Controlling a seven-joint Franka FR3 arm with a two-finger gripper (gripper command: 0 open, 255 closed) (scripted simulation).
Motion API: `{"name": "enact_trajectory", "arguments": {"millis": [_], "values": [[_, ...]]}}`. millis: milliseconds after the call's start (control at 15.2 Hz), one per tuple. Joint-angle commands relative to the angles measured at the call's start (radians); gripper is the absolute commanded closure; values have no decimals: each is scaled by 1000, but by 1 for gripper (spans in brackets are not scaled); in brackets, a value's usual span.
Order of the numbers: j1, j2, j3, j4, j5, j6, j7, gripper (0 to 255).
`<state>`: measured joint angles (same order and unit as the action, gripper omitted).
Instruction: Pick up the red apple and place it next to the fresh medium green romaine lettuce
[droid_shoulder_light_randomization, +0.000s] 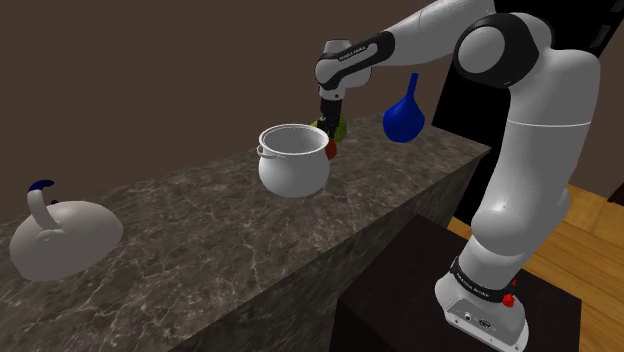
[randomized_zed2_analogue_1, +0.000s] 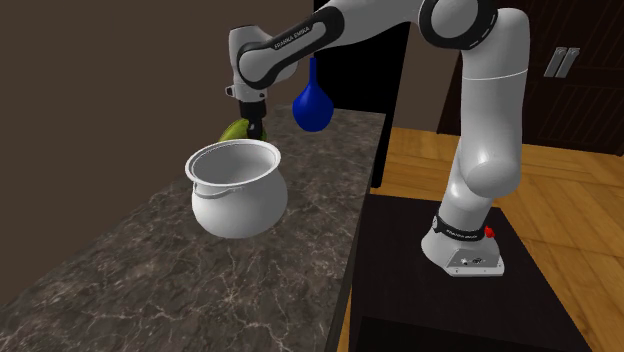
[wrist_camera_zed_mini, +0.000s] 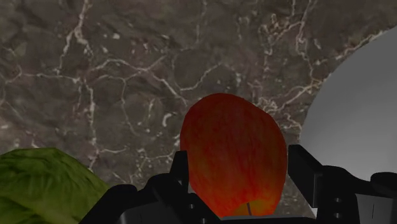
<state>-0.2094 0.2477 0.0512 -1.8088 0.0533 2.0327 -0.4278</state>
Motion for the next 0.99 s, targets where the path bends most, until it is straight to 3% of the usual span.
{"name": "enact_trajectory", "arguments": {"millis": [0,330,594,924], "values": [[1,0,1,-3,0,-1,0,0],[2,2,1,-1,0,-2,0,0],[-2,-28,-1,88,-1,-120,1,0],[-2,-28,-1,88,-1,-120,1,0]]}}
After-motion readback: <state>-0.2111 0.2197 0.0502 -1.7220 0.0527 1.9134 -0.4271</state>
